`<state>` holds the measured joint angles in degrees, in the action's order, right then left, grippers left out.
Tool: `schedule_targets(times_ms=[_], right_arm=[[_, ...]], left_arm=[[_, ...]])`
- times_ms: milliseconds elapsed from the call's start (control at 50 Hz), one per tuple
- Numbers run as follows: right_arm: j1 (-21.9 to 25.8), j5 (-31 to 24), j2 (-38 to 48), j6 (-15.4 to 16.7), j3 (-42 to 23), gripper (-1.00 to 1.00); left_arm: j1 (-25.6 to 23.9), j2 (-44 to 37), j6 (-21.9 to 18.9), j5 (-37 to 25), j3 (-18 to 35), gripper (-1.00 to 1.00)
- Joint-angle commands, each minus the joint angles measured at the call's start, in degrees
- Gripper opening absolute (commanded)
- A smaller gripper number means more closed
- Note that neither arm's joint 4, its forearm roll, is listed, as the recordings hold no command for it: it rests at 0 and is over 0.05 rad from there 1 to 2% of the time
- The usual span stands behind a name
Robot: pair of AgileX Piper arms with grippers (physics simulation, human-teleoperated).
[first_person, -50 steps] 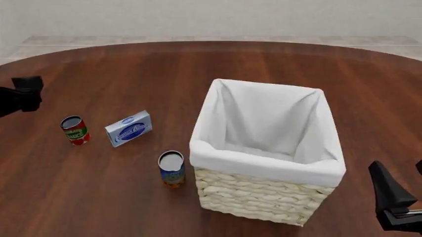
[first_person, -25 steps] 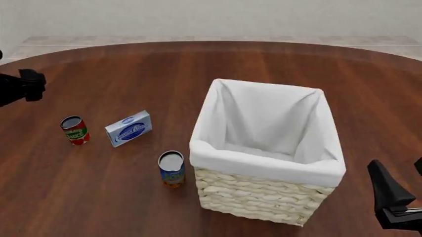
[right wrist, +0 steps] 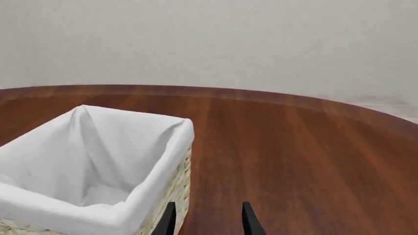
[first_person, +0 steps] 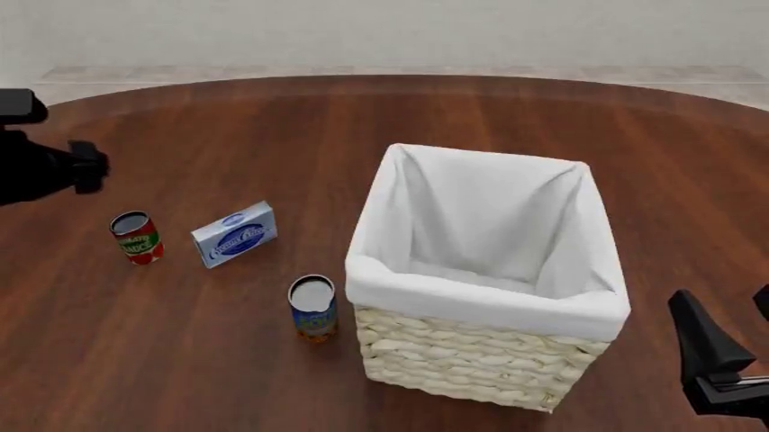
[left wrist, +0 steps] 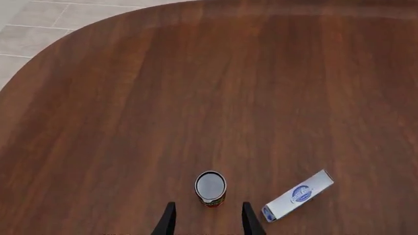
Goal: Pick up the tomato sauce, and put it in the basket.
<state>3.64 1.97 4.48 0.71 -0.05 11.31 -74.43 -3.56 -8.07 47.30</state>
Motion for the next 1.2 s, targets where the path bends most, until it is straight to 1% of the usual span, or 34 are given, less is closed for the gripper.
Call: schedule_targets(times_ms=[20,100,240,280,300,400,440,480,600,680,900,1200], right_arm=[[0.1,0.6,0.7,0.0,0.0,1.0],[0.2,0.3,0.5,0.0,0.0,1.0],[0.1,0.2,0.4,0.0,0.0,1.0],[0.2,0.2,0.4,0.0,0.0,1.0],[0.2,0.2,0.4,0.0,0.0,1.0],[0.2,0.1,0.4,0.1,0.0,1.0],[0.2,0.1,0.4,0.1,0.0,1.0],[0.1,0.1,0.4,0.1,0.0,1.0],[0.2,-0.2,0.3,0.2,0.0,1.0],[0.1,-0.1,0.4,0.3,0.0,1.0],[0.1,-0.1,0.6,0.8,0.0,1.0],[0.2,1.8,2.6,1.1,0.0,1.0]], left_arm=[[-1.0,-4.0,0.1,0.3,0.5,1.0],[-1.2,-5.5,-0.1,0.6,0.8,1.0],[-1.7,-8.2,-0.6,0.0,3.3,1.0],[-1.8,-8.9,-0.2,0.0,3.8,1.0],[-1.8,-9.6,-0.8,0.1,3.9,1.0],[-2.0,-11.4,-1.0,0.4,4.7,1.0],[-2.4,-11.7,-0.1,0.8,5.1,1.0],[-2.2,-12.8,-0.9,1.3,5.3,1.0],[-2.1,-14.9,-1.0,2.1,6.1,1.0],[-1.7,-15.8,-2.1,2.2,6.6,1.0],[-0.6,-17.9,-2.6,3.6,6.0,1.0],[-0.1,-19.8,-2.5,5.4,5.0,1.0]])
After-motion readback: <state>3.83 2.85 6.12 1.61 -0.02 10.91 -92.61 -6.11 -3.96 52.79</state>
